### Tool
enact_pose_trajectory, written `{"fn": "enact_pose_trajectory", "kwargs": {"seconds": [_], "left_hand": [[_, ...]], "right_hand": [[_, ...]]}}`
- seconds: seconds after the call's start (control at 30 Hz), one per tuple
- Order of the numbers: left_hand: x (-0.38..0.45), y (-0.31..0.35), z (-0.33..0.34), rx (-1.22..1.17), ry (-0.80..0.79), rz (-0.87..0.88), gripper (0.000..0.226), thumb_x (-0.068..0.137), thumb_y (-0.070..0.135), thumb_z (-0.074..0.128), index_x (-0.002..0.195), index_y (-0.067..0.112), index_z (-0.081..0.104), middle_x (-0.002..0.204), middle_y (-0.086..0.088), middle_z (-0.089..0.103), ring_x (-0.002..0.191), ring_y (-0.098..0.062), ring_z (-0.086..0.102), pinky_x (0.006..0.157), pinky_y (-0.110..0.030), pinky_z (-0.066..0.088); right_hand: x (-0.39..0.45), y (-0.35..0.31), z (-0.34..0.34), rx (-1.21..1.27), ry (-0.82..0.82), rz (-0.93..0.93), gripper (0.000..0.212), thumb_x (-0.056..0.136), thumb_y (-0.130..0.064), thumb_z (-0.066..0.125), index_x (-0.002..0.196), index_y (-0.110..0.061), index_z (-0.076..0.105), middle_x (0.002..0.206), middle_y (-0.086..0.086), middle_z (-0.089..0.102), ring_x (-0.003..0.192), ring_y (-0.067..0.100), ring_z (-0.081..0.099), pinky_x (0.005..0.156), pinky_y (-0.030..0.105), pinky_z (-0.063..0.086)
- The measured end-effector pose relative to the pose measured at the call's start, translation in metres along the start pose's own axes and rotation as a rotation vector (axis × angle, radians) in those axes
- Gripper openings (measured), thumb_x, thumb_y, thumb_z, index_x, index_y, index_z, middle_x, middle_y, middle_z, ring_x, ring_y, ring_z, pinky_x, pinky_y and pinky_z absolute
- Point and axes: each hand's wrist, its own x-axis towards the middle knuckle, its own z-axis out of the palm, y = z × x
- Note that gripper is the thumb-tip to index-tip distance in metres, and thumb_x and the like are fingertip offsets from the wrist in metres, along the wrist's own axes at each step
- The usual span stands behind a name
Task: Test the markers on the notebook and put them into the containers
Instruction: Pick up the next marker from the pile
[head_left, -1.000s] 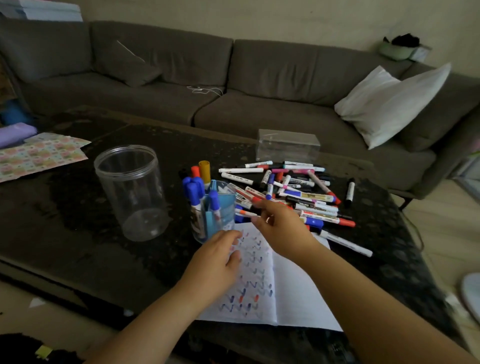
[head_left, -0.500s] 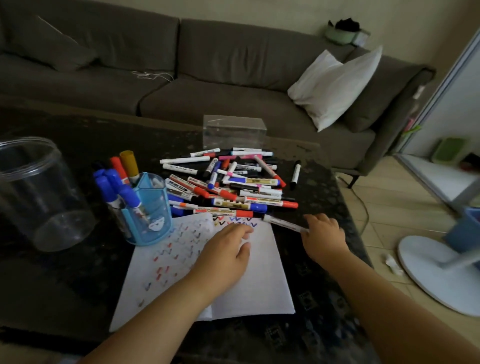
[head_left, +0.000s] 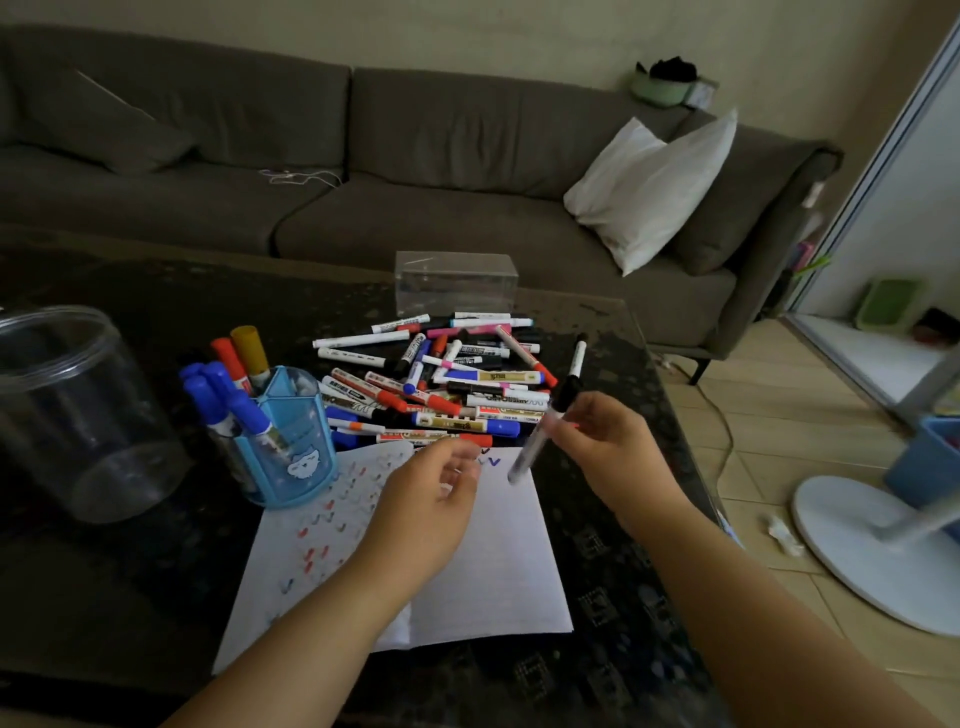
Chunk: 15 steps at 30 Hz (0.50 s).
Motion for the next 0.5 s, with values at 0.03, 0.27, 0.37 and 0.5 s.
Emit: {"fn": "enact_pose_trajectory", "kwargs": {"seconds": [0.03,0.27,0.37,0.5], "left_hand": [[-0.002,0.005,-0.005,-0.038,0.012,-0.016,0.016,0.095,0.028,0.049,0.108,0.033,0.056,0.105,0.017,0.057,0.092,0.004,0.051,0.067,-0.008,0.038],[-0.017,0.022,-0.027,-0.751,-0.183,-0.274,0.027,0.099,0.025,0.038,0.104,0.026,0.065,0.104,0.004,0.071,0.101,-0.014,0.063,0.092,-0.033,0.047],[-0.024,0.02,-0.035,-1.067,-0.287,-0.314,0.029,0.094,0.02,0.04,0.106,0.007,0.063,0.105,-0.01,0.071,0.103,-0.017,0.066,0.092,-0.033,0.049],[-0.027,0.016,-0.041,-1.194,-0.249,-0.313,0.024,0.08,0.02,0.05,0.092,0.002,0.062,0.086,-0.013,0.072,0.097,-0.019,0.068,0.078,-0.027,0.055]], "right_hand": [[-0.006,-0.007,0.005,0.06,-0.054,0.022,0.009,0.088,-0.027,0.063,0.094,-0.02,0.06,0.088,-0.004,0.068,0.082,0.008,0.066,0.071,0.019,0.051],[-0.056,-0.024,0.039,0.575,-0.531,0.269,0.027,0.1,-0.025,0.04,0.094,-0.009,0.061,0.066,0.001,0.047,0.052,0.009,0.041,0.046,0.02,0.034],[-0.07,-0.031,0.047,0.764,-0.664,0.411,0.035,0.098,-0.035,0.038,0.088,-0.008,0.058,0.055,-0.001,0.037,0.044,0.005,0.027,0.036,0.014,0.02],[-0.08,-0.039,0.059,0.829,-0.692,0.462,0.035,0.093,-0.042,0.04,0.079,-0.013,0.053,0.052,-0.005,0.026,0.041,0.003,0.018,0.034,0.013,0.014]]}}
